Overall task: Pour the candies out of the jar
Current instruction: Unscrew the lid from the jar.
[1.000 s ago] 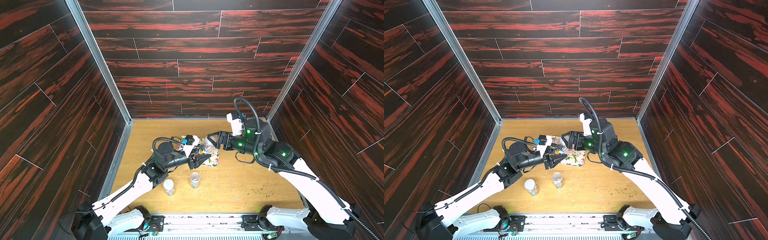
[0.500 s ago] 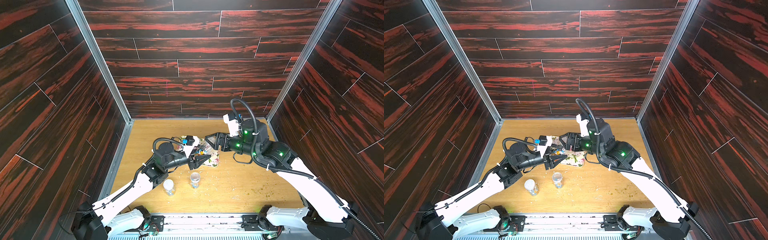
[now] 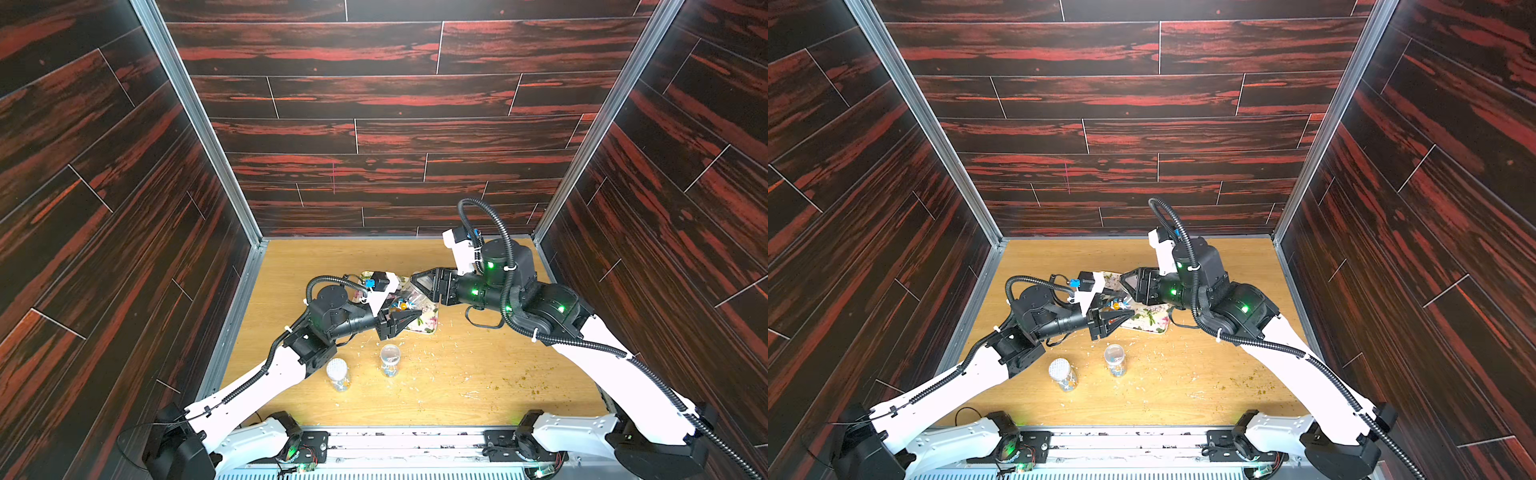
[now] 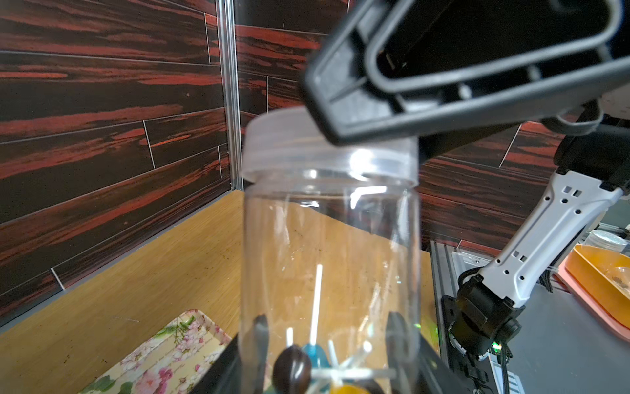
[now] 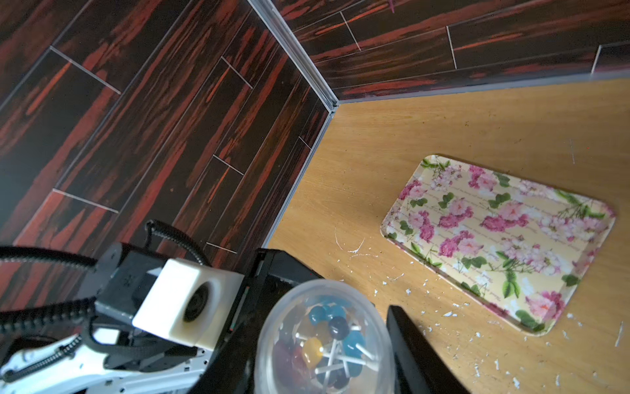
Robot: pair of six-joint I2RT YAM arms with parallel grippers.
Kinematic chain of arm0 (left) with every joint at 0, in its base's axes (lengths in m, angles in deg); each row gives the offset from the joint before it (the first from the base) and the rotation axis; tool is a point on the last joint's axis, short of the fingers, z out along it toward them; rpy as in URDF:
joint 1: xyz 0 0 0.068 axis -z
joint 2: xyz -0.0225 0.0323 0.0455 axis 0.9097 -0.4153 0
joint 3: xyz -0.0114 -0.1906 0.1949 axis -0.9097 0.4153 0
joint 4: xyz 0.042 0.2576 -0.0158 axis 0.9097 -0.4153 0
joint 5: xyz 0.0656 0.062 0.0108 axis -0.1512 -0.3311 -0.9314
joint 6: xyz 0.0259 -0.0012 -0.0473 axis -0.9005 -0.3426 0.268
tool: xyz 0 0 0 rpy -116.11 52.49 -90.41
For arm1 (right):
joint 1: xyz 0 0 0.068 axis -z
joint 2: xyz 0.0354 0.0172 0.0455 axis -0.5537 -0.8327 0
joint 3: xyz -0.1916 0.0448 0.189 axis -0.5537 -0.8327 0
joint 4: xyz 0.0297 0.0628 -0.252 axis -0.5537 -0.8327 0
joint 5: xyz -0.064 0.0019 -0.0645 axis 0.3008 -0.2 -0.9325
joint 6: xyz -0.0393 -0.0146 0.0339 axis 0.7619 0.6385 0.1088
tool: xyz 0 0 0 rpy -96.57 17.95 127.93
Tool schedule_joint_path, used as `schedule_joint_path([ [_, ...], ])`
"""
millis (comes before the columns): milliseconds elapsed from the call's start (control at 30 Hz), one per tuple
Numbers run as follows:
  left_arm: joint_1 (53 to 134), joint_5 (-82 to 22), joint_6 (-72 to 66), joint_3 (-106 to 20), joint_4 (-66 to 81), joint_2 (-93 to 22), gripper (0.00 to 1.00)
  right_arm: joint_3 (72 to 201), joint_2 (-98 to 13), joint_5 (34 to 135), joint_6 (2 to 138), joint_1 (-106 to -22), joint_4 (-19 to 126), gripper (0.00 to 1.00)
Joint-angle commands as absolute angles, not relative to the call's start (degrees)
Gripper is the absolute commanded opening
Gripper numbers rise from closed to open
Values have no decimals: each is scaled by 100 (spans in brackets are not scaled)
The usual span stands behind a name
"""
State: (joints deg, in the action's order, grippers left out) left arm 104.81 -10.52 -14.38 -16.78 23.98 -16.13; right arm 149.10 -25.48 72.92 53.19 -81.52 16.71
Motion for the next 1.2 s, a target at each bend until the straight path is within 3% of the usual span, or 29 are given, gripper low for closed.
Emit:
schedule_joint_path([
  [0,10474,-1018,-1405,-1698,2544,-1518,42,14740,-2417,7332,5863,-8181,1809,52],
  [200,10474,-1006,-1390,-1707,2560,-1510,42,14528,-2335,7707,6752,-7870,1992,47],
  [433,10475,-1012,-1379,-1683,2555,-1459,42,13674,-2020,9937,7634,-6930,3160,47],
  [667,10475,-1008,-1379,-1689,2541,-1439,42,13367,-2095,11400,8154,-6077,3769,45],
  [1000,10473,-981,-1376,-1715,2569,-1474,42,13646,-2402,11809,8940,-5937,3858,46],
  [1067,10470,-980,-1381,-1706,2569,-1474,42,13726,-2446,11775,8950,-5929,3796,50],
  [1167,10475,-988,-1381,-1685,2578,-1461,42,13776,-2442,11642,8792,-5930,3742,65],
])
